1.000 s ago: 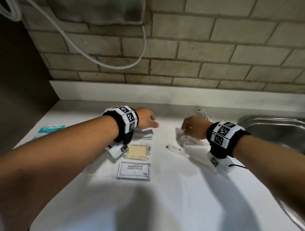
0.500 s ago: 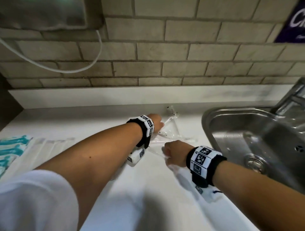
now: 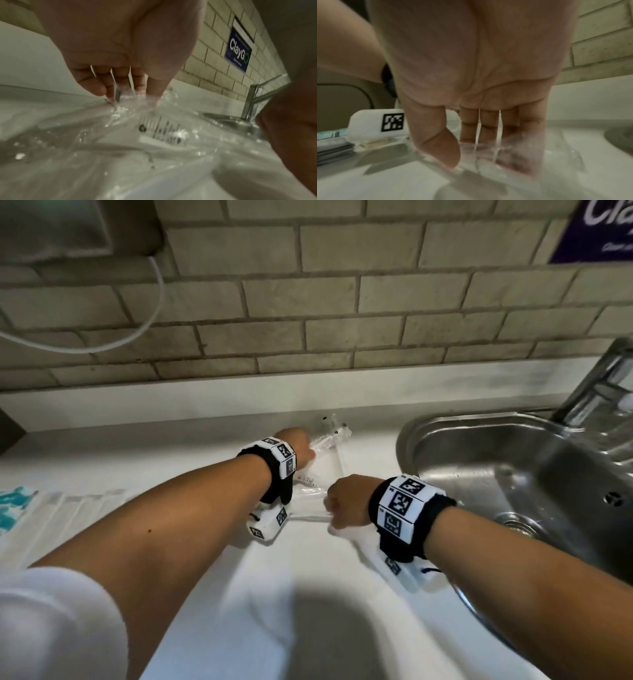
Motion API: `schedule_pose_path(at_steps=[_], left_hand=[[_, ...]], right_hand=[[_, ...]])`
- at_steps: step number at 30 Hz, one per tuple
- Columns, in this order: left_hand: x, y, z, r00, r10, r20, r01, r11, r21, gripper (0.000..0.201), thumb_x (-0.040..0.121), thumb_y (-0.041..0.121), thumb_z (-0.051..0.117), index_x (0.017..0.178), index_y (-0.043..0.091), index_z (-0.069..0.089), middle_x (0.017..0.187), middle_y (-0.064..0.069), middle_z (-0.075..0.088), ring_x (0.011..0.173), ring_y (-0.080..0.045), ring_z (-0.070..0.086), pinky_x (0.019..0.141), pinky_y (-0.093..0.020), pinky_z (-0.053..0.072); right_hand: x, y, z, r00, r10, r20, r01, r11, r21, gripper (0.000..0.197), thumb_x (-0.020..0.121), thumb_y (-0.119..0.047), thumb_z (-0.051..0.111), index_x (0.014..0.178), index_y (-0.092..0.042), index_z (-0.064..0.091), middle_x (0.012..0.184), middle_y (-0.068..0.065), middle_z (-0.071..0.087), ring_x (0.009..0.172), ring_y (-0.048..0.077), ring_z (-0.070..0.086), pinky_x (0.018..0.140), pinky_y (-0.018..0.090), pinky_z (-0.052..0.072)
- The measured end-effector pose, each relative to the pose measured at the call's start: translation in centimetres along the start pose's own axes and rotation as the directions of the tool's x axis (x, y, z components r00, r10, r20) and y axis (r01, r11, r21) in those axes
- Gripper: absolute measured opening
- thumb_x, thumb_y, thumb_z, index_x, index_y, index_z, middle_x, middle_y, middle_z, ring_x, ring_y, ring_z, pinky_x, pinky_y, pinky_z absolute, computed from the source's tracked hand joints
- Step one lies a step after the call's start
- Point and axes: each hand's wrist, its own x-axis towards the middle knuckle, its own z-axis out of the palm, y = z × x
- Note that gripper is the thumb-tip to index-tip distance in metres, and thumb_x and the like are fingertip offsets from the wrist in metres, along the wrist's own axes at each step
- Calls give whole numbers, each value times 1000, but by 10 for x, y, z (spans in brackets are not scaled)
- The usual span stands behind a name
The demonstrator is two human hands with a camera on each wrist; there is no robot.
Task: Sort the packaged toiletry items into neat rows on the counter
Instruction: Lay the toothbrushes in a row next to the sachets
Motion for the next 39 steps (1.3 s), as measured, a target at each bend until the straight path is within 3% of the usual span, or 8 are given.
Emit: schedule_pose_path(at_steps=[8, 12, 15, 19, 26, 30, 35, 39], left_hand=[[-41, -25, -53, 935, -96, -342, -70, 894, -443, 22, 84, 34, 70, 91, 16, 61, 81, 0, 61, 76, -20, 58, 71, -25, 45], [-71, -48, -61, 927, -172, -335, -37, 843, -536, 22, 81, 28, 75, 77, 15, 57, 66, -3, 61, 66, -23, 60, 76, -37, 56], [-99, -59, -55, 914, -216, -344, 18, 867, -497, 21, 84, 26, 72, 78, 10, 61, 65, -4, 63, 61, -21, 62, 70, -31, 59], [-128, -62, -30, 968, -215, -133, 165, 936, -310, 37, 84, 39, 70, 60, 11, 68, 57, -3, 69, 47, -8, 61, 51, -17, 45], [-131, -55, 6, 945, -319, 68, 323, 945, -44, 42, 73, 50, 72, 79, 9, 74, 73, -7, 70, 79, -24, 71, 76, -30, 57], [-125, -49, -1, 935, -348, 64, 347, 937, 34, 40, 75, 51, 67, 70, 12, 61, 69, -4, 64, 71, -25, 62, 65, -26, 48], [-108, -20, -4, 983, -182, -3, 182, 983, 13, 50, 83, 41, 66, 121, 12, 52, 117, -10, 62, 105, -29, 60, 77, -28, 43], [-94, 15, 5, 1000, 12, 11, -13, 998, 66, 32, 85, 28, 64, 115, 20, 57, 110, -4, 65, 95, -23, 61, 70, -25, 41]], right_hand=[[-24, 19, -32, 991, 104, -85, -97, 992, 81, 33, 90, -28, 50, 101, -4, 69, 101, 11, 70, 92, 26, 63, 81, 32, 50], [-34, 19, -36, 972, 227, -61, -203, 942, 267, 25, 86, -15, 46, 63, -9, 54, 60, 6, 59, 54, 21, 54, 54, 24, 41], [-42, 14, -34, 957, 278, -82, -227, 894, 386, 24, 86, -12, 44, 64, -8, 52, 57, 7, 59, 41, 18, 51, 47, 21, 38], [-50, 3, -26, 953, 274, -133, -183, 865, 467, 24, 86, -11, 43, 64, -5, 53, 55, 8, 61, 39, 19, 50, 47, 22, 40], [-54, -8, -10, 935, 279, -220, -96, 795, 598, 15, 90, -14, 45, 78, -6, 46, 70, 10, 62, 47, 19, 54, 44, 23, 41], [-52, -1, -3, 910, 310, -276, -47, 737, 674, 19, 92, -18, 45, 106, -6, 40, 99, 17, 61, 73, 29, 57, 56, 30, 45], [-47, 20, -1, 881, 368, -297, -86, 743, 664, 29, 96, -17, 43, 118, 0, 42, 100, 11, 51, 86, 27, 48, 71, 30, 35], [-36, 36, -4, 859, 415, -300, -114, 726, 679, 31, 95, -18, 43, 120, 0, 42, 96, 10, 52, 85, 27, 49, 71, 30, 36]])
